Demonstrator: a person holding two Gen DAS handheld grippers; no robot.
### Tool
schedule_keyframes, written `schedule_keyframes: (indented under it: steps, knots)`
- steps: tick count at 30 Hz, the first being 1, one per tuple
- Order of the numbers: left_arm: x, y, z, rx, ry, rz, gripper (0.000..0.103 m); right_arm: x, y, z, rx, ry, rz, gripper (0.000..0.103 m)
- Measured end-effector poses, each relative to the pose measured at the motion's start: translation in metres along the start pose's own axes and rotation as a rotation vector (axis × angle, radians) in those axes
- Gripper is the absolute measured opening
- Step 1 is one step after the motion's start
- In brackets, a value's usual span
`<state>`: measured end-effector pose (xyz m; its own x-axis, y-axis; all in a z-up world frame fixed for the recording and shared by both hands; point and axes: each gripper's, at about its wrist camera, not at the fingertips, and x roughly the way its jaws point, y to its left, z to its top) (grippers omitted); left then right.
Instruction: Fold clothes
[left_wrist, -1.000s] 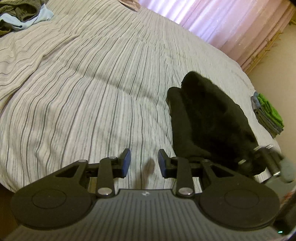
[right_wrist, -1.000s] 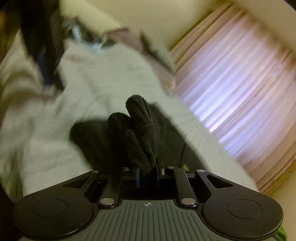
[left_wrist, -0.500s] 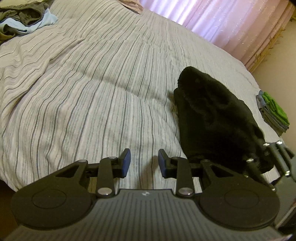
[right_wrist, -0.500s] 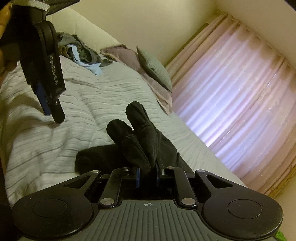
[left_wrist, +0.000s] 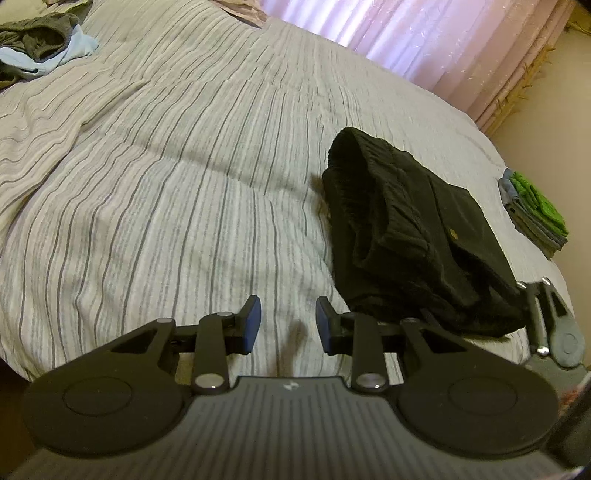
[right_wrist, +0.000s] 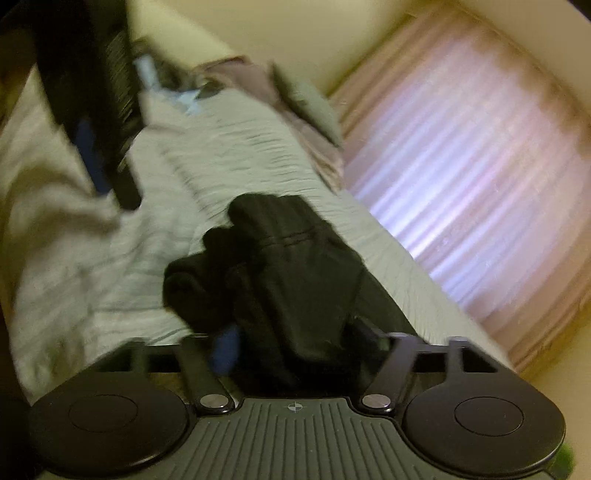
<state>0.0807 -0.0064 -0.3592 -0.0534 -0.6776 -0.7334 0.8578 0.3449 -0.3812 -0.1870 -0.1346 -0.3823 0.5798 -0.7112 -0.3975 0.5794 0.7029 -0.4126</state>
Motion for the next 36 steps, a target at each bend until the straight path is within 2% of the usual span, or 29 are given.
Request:
schedule_keyframes:
  steps: [6,8,12,14,15,20,21,22,25,26,31,33,36]
  knots:
    - [-0.002,-0.008,-0.006,0.006,0.004,-0.034,0.027,-0.065,-0.054,0.001,0.52,-0.03,0.029,0.07]
    - [-0.003,-0.01,-0.005,-0.006,-0.001,-0.055,0.029,-0.079,-0.08,-0.013,0.775,-0.016,0.066,0.069]
    - [-0.003,-0.011,0.002,-0.09,-0.025,-0.133,0.033,-0.086,-0.131,-0.074,1.451,-0.005,0.17,0.069]
    - [0.0,-0.008,0.007,-0.16,-0.038,-0.181,0.037,-0.085,-0.143,-0.098,1.676,-0.029,0.213,0.069]
    - [0.002,-0.007,0.009,-0.195,-0.045,-0.204,0.037,-0.084,-0.146,-0.103,1.733,-0.039,0.223,0.069]
    - [0.017,-0.009,0.017,-0.289,-0.042,-0.257,0.039,-0.075,-0.154,-0.108,1.83,-0.033,0.209,0.069]
    - [0.021,-0.01,0.017,-0.303,-0.037,-0.262,0.039,-0.075,-0.155,-0.111,1.85,-0.036,0.209,0.064]
    - [0.025,-0.011,0.018,-0.316,-0.033,-0.262,0.039,-0.074,-0.155,-0.114,1.861,-0.025,0.201,0.046]
    - [0.034,-0.011,0.017,-0.344,-0.032,-0.26,0.039,-0.071,-0.153,-0.122,1.87,0.018,0.17,0.025]
    - [0.035,-0.011,0.017,-0.353,-0.038,-0.263,0.039,-0.071,-0.153,-0.125,1.864,0.027,0.164,0.022]
    - [0.036,-0.011,0.017,-0.343,-0.048,-0.262,0.039,-0.069,-0.151,-0.117,1.762,0.058,0.13,0.01]
    - [0.035,-0.011,0.014,-0.336,-0.046,-0.261,0.039,-0.065,-0.149,-0.116,1.727,0.091,0.104,0.009]
    - [0.034,-0.011,0.01,-0.335,-0.037,-0.254,0.038,-0.057,-0.149,-0.12,1.744,0.135,0.099,0.009]
